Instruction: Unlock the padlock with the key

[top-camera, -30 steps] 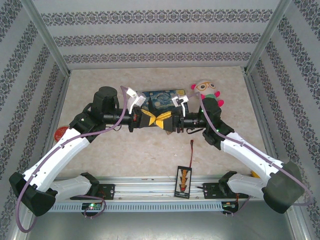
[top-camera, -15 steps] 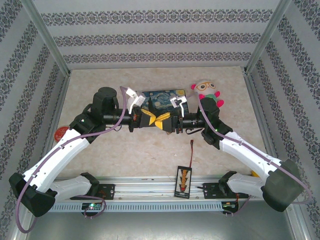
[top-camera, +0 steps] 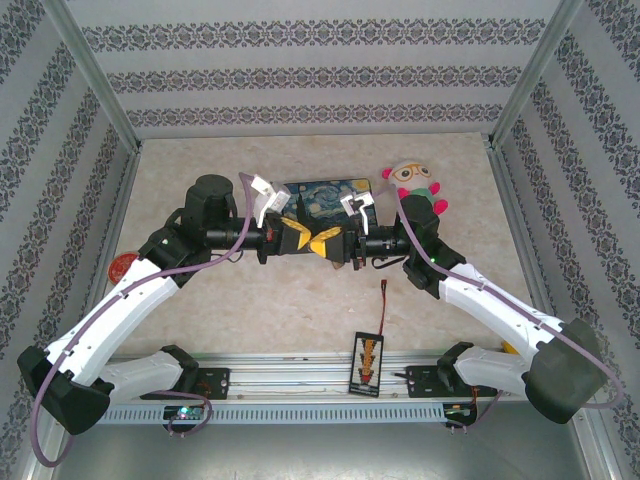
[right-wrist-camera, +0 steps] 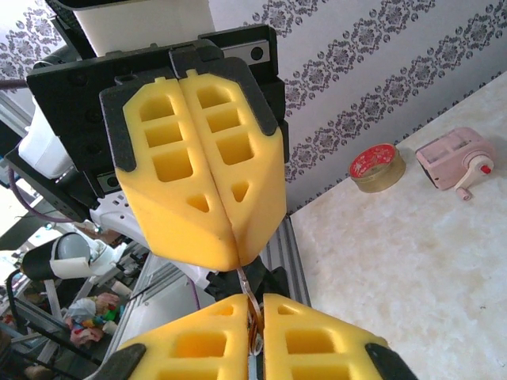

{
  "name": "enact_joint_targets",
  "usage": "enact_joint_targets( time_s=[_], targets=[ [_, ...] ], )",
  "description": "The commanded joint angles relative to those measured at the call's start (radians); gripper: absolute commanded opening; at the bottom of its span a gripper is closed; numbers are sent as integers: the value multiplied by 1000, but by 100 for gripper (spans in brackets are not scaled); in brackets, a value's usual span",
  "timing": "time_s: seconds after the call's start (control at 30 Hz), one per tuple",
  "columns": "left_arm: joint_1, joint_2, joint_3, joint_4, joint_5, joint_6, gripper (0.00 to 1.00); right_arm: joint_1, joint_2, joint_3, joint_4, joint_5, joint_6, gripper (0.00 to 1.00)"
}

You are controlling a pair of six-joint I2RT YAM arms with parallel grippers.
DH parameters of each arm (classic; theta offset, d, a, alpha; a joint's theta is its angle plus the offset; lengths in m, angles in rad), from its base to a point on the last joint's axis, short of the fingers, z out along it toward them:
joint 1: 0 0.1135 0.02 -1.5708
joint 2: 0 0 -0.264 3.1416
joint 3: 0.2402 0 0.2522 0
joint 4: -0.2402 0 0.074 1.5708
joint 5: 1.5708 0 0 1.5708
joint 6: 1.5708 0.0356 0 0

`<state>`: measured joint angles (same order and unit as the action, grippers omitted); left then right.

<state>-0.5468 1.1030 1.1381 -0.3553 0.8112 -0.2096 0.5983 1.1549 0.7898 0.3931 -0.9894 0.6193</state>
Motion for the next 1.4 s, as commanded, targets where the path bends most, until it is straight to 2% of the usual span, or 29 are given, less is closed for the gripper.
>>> enact_joint_targets(
  time_s=[0.0, 0.13, 0.17, 0.23, 0.3, 0.37, 0.57, 0.7, 0.77, 0.83, 0.93, 1.0, 1.1, 1.37],
  targets=[
    [23, -19, -15, 40, -12, -4, 0, 7, 3, 18, 29, -38, -24, 3],
    [31, -22, -23, 65, -25, -28, 1, 5, -1, 11, 29, -31, -25, 0],
    [33, -24, -27, 72, -38, -37, 11, 4, -3, 9, 29, -28, -25, 0],
    [34, -30, -35, 89, -77, -59, 53, 0, -8, 3, 26, -19, -26, 0],
    [36, -42, -42, 108, -123, -79, 82, -7, -19, -6, 15, -2, -24, 0],
    [35, -63, -57, 138, -165, -93, 100, -19, -37, -20, -14, 30, -27, 0],
    [34, -129, -138, 262, -361, -161, 99, -83, -118, -63, -230, 214, -39, 0],
    [0, -105, -182, 293, -514, -231, 99, -129, -181, -88, -420, 383, -35, 0],
    [-51, -73, -198, 285, -635, -253, 99, -138, -207, -87, -533, 493, -53, 0],
    [-128, -32, -218, 281, -801, -292, 99, -140, -227, -88, -652, 601, -73, 0],
    [-237, 33, -251, 280, -1019, -368, 100, -143, -250, -106, -747, 686, -75, 0],
    [-291, 83, -273, 285, -1129, -432, 95, -144, -263, -128, -775, 720, -68, 0],
    [-336, 171, -304, 309, -1200, -524, 92, -147, -285, -168, -785, 767, -48, 0],
    [-411, 417, -252, 323, -1298, -623, 100, -183, -325, -227, -767, 836, -27, 0]
  ],
)
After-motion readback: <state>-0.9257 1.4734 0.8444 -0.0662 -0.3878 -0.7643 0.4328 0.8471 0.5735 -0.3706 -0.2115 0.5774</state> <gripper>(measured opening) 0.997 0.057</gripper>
